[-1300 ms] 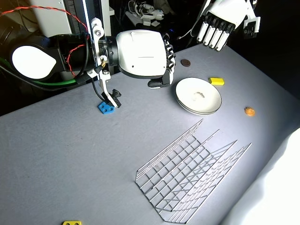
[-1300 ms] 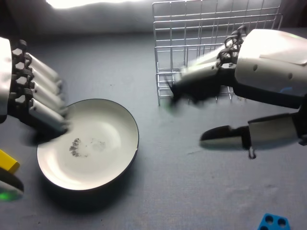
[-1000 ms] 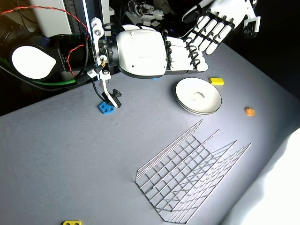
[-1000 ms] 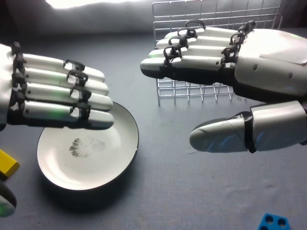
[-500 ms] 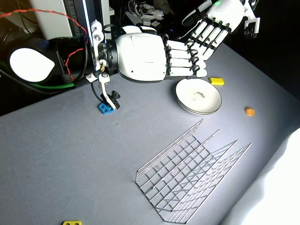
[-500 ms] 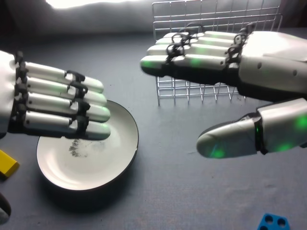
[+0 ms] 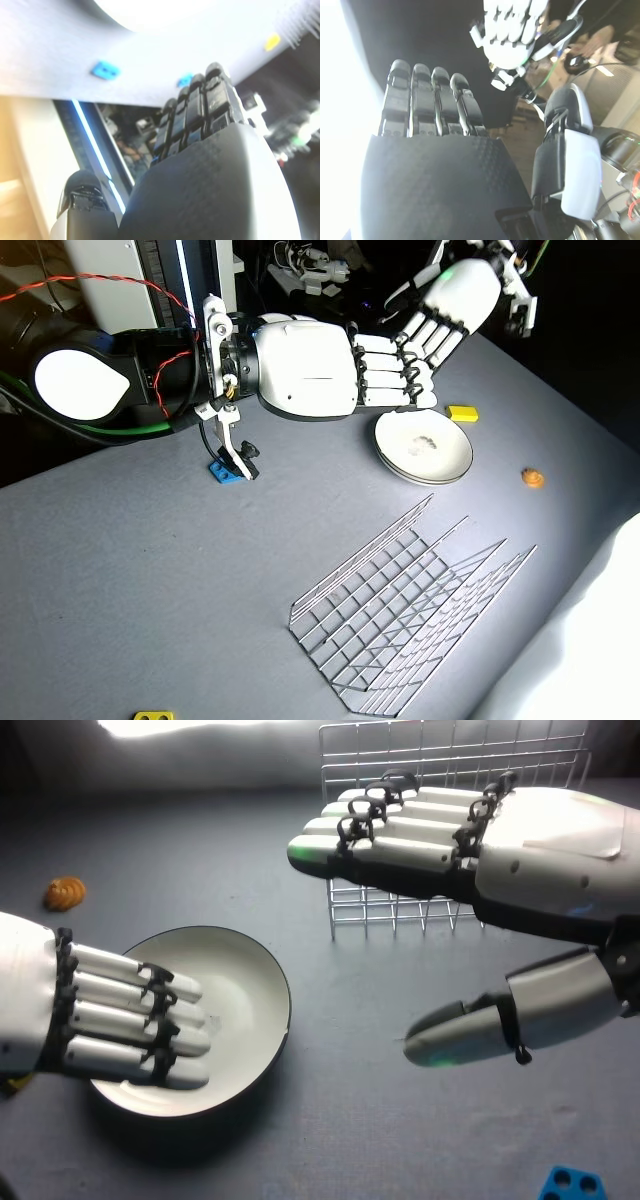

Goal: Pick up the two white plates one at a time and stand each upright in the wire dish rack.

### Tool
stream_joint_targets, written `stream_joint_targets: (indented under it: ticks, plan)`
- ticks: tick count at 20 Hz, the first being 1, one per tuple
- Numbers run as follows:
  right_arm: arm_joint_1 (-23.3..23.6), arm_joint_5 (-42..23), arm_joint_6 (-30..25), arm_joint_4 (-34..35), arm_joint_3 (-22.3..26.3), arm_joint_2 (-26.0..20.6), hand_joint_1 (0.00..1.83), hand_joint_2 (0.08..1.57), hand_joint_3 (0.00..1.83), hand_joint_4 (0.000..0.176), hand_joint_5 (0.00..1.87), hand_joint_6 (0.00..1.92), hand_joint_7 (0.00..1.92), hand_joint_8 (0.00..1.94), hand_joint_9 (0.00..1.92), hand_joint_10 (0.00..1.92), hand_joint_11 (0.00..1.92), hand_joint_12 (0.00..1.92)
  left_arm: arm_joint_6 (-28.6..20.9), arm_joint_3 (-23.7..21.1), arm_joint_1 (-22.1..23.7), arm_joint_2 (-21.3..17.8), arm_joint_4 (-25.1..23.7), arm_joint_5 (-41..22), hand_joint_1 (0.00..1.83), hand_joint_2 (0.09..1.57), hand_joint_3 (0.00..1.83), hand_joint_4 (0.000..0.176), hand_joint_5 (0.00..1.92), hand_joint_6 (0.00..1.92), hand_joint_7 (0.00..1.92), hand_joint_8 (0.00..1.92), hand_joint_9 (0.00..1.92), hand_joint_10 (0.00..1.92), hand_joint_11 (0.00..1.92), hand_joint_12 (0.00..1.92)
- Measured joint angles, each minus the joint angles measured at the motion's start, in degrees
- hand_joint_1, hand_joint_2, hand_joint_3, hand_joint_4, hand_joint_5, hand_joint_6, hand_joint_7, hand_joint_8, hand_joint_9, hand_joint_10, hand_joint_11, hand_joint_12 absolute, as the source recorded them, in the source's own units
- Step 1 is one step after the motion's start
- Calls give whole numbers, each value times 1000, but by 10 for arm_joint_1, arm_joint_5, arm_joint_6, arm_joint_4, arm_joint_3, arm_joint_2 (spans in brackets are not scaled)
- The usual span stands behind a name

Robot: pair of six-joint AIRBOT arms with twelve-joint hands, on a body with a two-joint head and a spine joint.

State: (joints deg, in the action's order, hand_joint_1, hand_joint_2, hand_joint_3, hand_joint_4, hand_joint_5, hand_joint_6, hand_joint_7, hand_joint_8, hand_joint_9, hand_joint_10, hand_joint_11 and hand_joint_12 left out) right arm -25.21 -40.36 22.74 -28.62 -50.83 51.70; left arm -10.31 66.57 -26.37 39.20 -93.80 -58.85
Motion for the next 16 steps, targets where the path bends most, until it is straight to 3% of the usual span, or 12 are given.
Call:
stream_joint_targets:
  ticks: [5, 16]
  plan:
    - [-7, -26, 13, 1, -1, 0, 486, 1005, 0, 0, 0, 0, 0, 0, 0, 0, 0, 0, 9, 44, -61, 35, 28, 49, 0, 1018, 0, 0, 0, 0, 0, 0, 0, 0, 0, 0]
    - [-28, -62, 31, 0, -6, 8, 466, 1034, 5, 0, 0, 0, 0, 0, 0, 0, 0, 0, 15, 97, -107, 68, 41, 70, 0, 1040, 7, 0, 0, 0, 0, 0, 0, 0, 0, 0]
